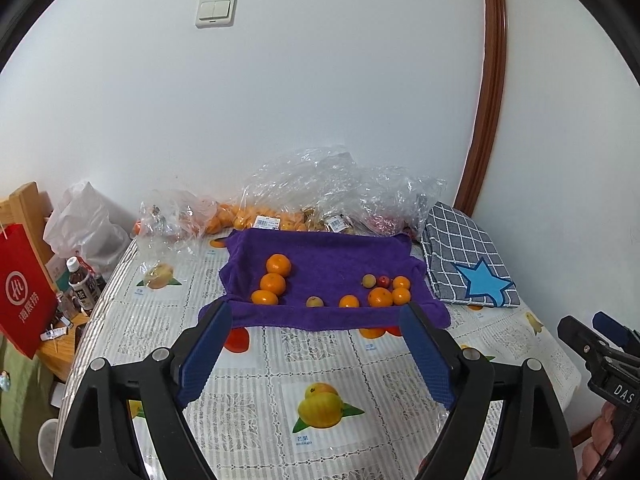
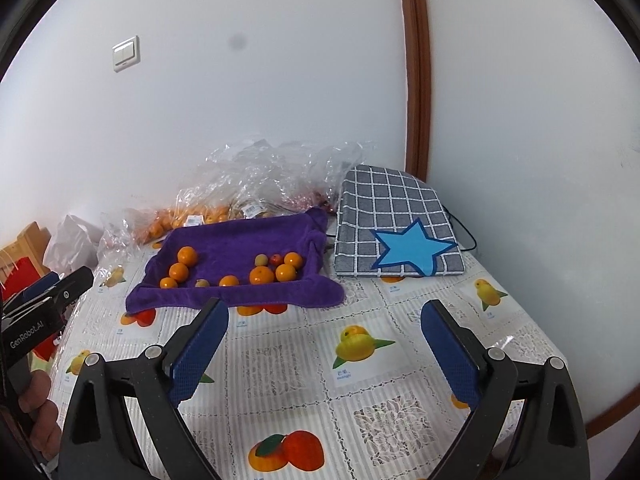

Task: Organize fruits

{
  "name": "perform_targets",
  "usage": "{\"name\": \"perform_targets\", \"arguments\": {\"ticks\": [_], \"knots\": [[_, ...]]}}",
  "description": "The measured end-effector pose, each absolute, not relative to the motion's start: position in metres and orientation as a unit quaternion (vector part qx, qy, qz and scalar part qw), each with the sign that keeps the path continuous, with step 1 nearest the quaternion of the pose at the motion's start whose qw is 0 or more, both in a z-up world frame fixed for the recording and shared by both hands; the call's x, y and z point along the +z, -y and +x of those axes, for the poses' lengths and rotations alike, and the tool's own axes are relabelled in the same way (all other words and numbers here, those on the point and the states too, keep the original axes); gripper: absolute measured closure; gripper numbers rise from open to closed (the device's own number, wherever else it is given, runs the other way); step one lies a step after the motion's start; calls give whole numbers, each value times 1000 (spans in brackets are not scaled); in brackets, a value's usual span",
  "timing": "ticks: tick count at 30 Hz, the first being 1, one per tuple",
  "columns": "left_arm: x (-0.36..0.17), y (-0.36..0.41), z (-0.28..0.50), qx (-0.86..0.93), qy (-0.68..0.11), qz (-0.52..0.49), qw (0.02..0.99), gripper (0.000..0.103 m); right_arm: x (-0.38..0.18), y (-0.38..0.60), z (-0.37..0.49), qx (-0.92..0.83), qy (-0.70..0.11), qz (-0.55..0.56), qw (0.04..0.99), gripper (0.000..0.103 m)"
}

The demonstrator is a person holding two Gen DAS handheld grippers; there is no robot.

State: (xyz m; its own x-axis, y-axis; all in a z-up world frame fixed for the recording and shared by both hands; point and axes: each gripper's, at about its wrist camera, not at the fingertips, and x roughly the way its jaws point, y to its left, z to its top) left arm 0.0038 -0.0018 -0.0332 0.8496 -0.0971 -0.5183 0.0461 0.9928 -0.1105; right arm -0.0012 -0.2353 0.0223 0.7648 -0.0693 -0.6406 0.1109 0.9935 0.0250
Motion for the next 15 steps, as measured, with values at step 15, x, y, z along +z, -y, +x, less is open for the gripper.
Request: {"name": "perform_targets", "arguments": {"ticks": [15], "knots": [[-30, 2, 0, -30, -269, -48, 961, 18, 27, 229, -4, -55, -336, 16, 940, 7]]}}
